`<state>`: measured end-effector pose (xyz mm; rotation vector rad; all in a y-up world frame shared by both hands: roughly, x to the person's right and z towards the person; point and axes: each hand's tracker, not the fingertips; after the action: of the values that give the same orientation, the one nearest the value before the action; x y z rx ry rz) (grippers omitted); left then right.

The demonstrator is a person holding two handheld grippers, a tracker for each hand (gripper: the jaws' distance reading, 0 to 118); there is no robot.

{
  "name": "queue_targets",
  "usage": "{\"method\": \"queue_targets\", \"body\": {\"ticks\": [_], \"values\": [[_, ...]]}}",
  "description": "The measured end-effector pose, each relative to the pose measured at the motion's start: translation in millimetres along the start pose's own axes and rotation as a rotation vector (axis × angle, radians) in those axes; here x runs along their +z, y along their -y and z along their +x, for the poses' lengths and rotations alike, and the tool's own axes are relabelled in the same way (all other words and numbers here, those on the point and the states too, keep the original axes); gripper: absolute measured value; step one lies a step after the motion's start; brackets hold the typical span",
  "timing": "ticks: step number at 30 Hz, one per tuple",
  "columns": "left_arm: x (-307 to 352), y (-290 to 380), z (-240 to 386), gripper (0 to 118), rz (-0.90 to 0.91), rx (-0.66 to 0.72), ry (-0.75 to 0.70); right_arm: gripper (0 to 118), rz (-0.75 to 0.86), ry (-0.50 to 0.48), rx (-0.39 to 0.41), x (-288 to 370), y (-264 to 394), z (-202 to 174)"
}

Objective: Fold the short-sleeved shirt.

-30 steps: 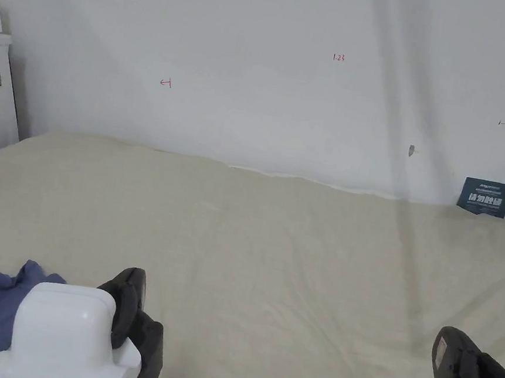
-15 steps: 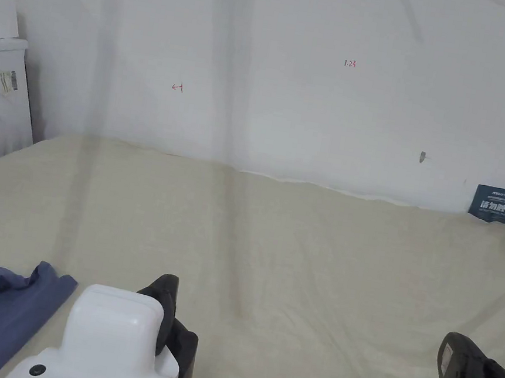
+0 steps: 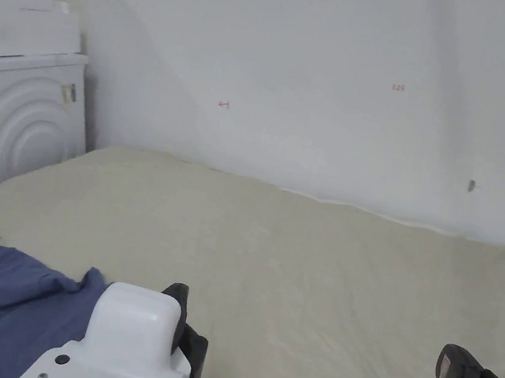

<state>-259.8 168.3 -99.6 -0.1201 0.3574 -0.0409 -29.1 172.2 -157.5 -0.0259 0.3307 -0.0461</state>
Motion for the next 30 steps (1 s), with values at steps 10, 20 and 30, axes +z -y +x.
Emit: {"method": "queue_targets", "body": {"ticks": [10,20,30], "values": [[37.3,-9.8,-93.7,0,0.041,0.017,-0.332,0,-0.017,-0.355,0.004,-38.1,-6.8,-92.4],[70.9,2.9,-158.2,0,-0.015,0.066,-0.565,0,-0.047,-0.600,0.021,-43.9,3.1,-177.0],[1.9,40.5,-174.7,0,-0.157,0.115,-0.456,0,-0.141,-0.572,0.046,-80.2,22.9,-176.7]]}}
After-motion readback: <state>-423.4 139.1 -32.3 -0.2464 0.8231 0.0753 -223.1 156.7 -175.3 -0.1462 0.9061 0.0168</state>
